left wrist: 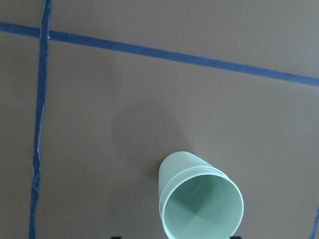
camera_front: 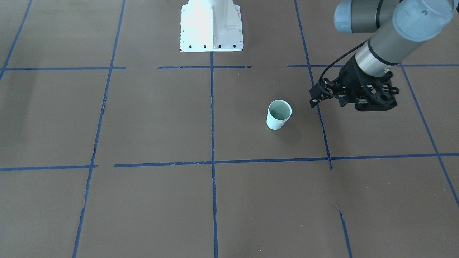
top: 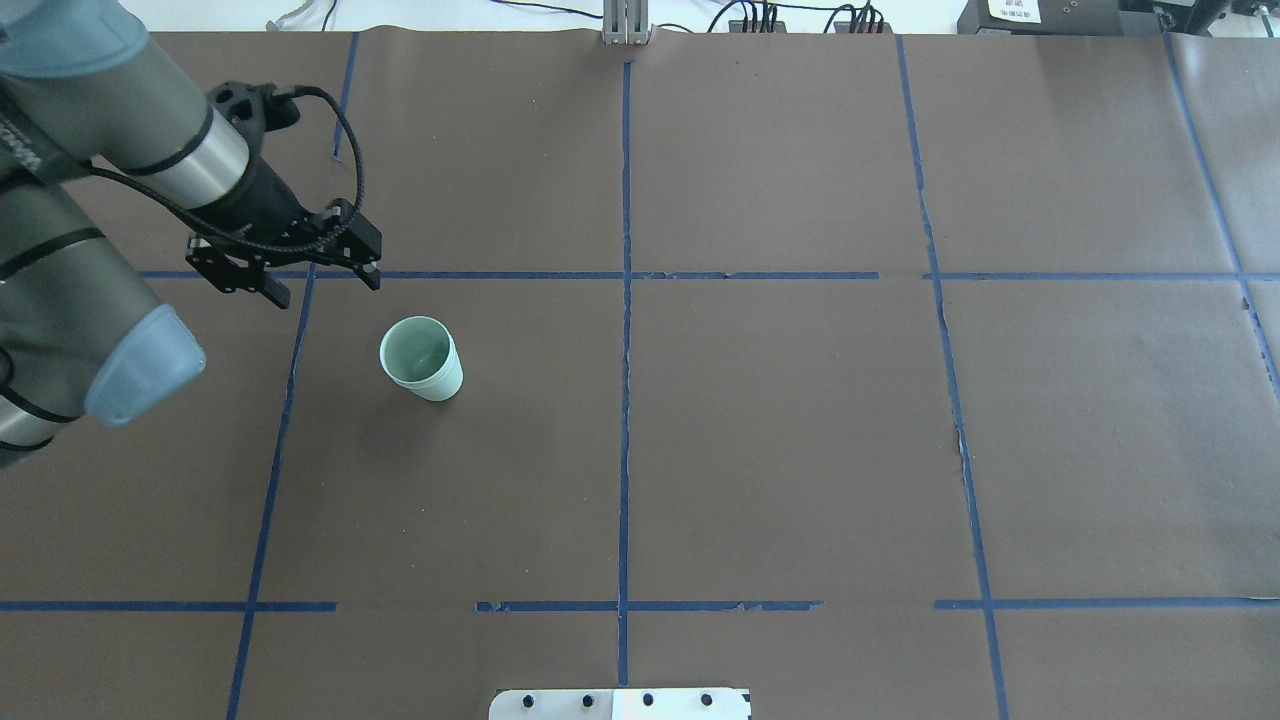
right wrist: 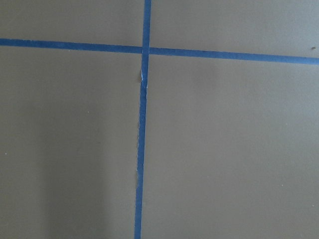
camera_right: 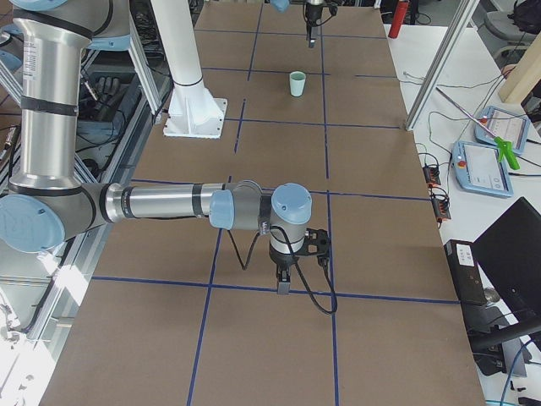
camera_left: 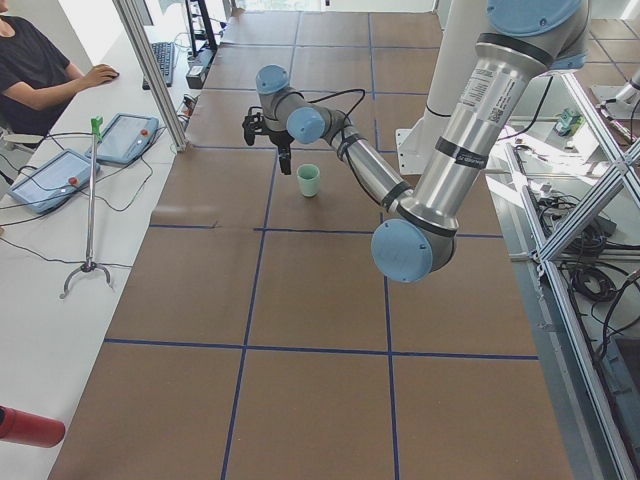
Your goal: Stack cups
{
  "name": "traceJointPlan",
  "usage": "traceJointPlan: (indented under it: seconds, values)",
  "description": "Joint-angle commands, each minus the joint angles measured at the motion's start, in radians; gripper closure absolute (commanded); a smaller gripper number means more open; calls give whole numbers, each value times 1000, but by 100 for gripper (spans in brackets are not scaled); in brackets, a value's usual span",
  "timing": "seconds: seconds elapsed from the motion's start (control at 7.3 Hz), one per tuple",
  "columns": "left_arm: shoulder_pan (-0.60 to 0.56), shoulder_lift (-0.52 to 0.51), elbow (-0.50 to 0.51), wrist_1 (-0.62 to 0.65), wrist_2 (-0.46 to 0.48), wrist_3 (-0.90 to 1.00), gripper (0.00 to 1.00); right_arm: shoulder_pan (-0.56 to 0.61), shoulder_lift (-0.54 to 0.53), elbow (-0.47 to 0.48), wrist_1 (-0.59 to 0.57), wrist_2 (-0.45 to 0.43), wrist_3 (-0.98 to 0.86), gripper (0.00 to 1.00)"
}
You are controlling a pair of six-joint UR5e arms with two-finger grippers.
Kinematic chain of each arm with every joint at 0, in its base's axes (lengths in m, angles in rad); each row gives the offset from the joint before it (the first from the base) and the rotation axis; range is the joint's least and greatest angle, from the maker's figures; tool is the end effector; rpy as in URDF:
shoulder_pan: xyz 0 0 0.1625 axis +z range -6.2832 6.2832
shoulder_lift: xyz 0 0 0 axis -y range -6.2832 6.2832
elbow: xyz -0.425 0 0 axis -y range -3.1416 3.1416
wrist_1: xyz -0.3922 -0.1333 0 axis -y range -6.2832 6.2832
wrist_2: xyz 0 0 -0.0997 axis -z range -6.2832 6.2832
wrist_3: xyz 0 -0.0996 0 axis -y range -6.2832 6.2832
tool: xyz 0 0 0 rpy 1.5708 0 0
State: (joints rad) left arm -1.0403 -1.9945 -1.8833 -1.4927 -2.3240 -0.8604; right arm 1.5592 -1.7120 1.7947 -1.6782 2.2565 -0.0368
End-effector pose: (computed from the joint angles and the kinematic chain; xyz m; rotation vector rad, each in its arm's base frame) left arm 0.2416 -0.5407 0.2831 0.0161 0.9556 -0.0567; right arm 0.0653 -0.4296 0.6304 -0.0151 -0.6860 -0.0380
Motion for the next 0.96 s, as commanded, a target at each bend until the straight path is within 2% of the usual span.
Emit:
traceJointPlan:
  seconds: [0.0, 0.27, 0.41, 0.55, 0.82]
  values:
    - [-152, 38, 16, 136, 0, 404, 0, 1, 0, 0, 0, 0, 0, 0]
    - [-347, 118, 131, 146, 0, 760, 0, -1, 0, 0, 0, 0, 0, 0]
    - [-425, 153, 223, 141, -5, 929, 0, 1, 0, 0, 0, 0, 0, 0]
    - [-467, 189, 310, 120, -6, 1034, 0, -1, 0, 0, 0, 0, 0, 0]
    - [-483, 317, 328, 31, -11, 1046, 0, 1, 0, 0, 0, 0, 0, 0]
